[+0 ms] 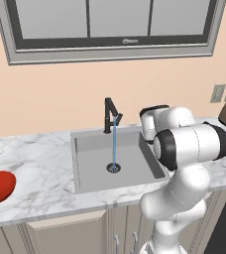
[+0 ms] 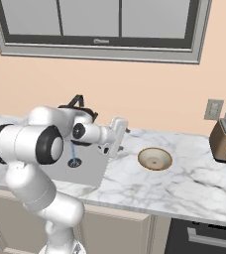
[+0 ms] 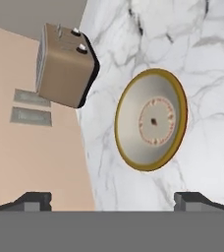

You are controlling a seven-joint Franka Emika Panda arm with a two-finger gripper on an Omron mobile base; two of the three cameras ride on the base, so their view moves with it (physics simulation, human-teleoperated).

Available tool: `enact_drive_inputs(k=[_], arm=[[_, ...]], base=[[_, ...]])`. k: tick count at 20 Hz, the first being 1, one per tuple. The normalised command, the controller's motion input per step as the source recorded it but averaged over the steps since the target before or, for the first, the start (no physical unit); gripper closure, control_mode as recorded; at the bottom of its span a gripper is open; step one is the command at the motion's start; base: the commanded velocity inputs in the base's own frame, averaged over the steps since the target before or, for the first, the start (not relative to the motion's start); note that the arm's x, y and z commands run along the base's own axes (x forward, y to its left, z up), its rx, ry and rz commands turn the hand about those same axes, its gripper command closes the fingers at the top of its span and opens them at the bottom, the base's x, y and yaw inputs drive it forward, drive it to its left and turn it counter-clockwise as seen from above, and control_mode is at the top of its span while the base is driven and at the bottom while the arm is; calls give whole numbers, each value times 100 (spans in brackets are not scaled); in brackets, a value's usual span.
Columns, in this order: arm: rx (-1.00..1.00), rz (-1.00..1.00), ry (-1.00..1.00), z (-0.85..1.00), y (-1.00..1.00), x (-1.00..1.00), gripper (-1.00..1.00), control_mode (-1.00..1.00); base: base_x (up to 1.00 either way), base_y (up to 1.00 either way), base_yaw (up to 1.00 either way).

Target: Rinse each bowl for a few seconds and place them down in the sink or on the counter.

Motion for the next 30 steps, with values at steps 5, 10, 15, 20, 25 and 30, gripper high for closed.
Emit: enact_drive_inputs(k=[5, 10, 15, 20, 25, 30], arm=[[0, -10, 2, -16, -12, 3, -100, -100], [2, -5, 2, -20, -16, 0, -100, -100], [0, -3, 0, -26, -4, 4, -100, -100], [0, -2, 0, -25, -7, 1, -100, -100], [0, -2, 0, -26, -6, 0, -100, -100], [0, -2, -1, -26, -9, 2, -100, -100]], base=[[0, 0, 0], [0, 0, 0], [0, 0, 0], [0, 0, 0], [0, 0, 0], [0, 0, 0]])
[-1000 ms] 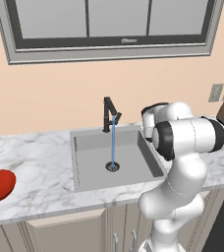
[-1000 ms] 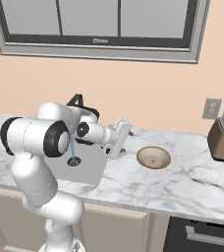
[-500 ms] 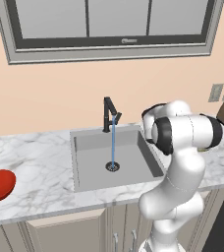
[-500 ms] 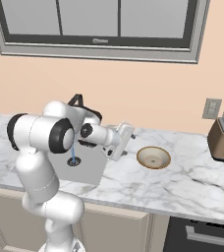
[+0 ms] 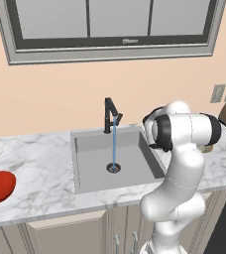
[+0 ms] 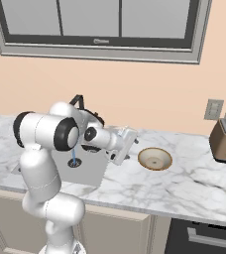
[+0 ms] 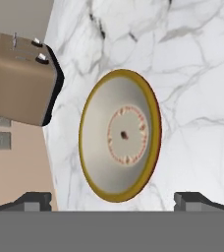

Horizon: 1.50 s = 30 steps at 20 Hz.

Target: Rinse each bowl for a few seconds and place them down in the sink or on the counter.

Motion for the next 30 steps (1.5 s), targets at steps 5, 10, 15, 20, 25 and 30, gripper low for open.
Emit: enact_drive_inputs(k=[5, 10, 15, 20, 25, 30], arm=[[0, -2, 0, -27, -8, 7, -100, -100], [0, -3, 0, -25, -5, 15, -100, -100], [0, -3, 0, -23, -6, 16, -100, -100], [0, -3, 1, -19, -15, 14, -100, -100], [0, -3, 2, -18, -15, 15, -100, -100], [0, -1, 0, -12, -4, 25, -100, -100]], base=[[0, 0, 0], [0, 0, 0], [0, 0, 0], [0, 0, 0], [0, 0, 0], [0, 0, 0]])
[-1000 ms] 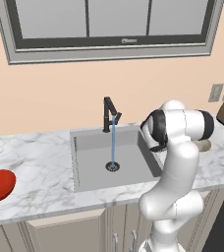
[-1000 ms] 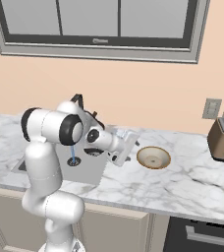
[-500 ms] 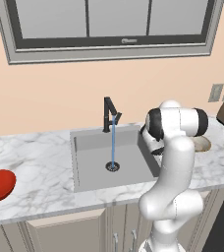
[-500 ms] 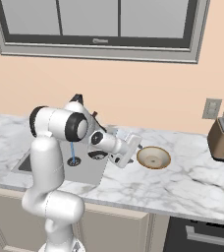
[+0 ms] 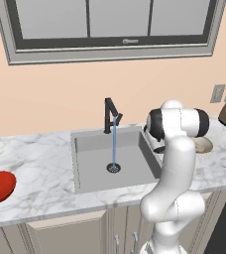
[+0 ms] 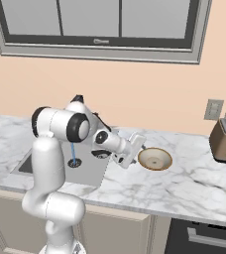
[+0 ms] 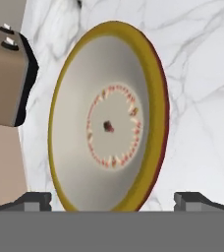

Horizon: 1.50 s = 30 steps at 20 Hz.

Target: Rinse each bowl for a few seconds and place them down in the sink or on the counter.

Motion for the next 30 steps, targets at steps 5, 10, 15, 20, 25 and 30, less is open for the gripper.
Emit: enact_drive_inputs(k=[5, 10, 15, 20, 25, 30], arm=[[0, 0, 0, -14, -5, 24, -100, -100], [0, 0, 0, -17, -9, 23, -100, -100], [1, 0, 1, -28, -8, 25, -100, -100], [1, 0, 3, -39, -3, 26, -100, -100], [0, 0, 2, -43, -3, 21, -100, -100], [-1, -6, 0, -55, -7, 2, -100, -100]], base=[[0, 0, 0], [0, 0, 0], [0, 0, 0], [0, 0, 0], [0, 0, 0], [0, 0, 0]])
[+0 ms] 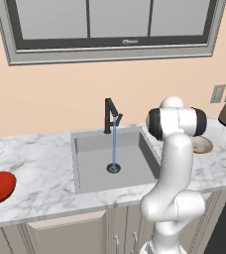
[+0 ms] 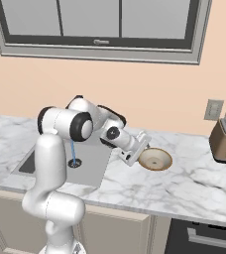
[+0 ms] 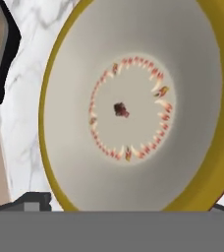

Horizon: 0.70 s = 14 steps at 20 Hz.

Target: Rinse each bowl for a few seconds and place them down in the sink or on the counter.

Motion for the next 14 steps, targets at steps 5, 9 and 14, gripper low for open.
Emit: enact_drive_inputs(k=[5, 9, 14], arm=[[-1, -11, 0, -60, -4, 0, -100, -100], [0, -16, 0, -58, -10, 0, -100, -100], [0, -16, 0, -57, -9, 0, 100, -100]], base=[[0, 0, 0], [0, 0, 0], [0, 0, 0]])
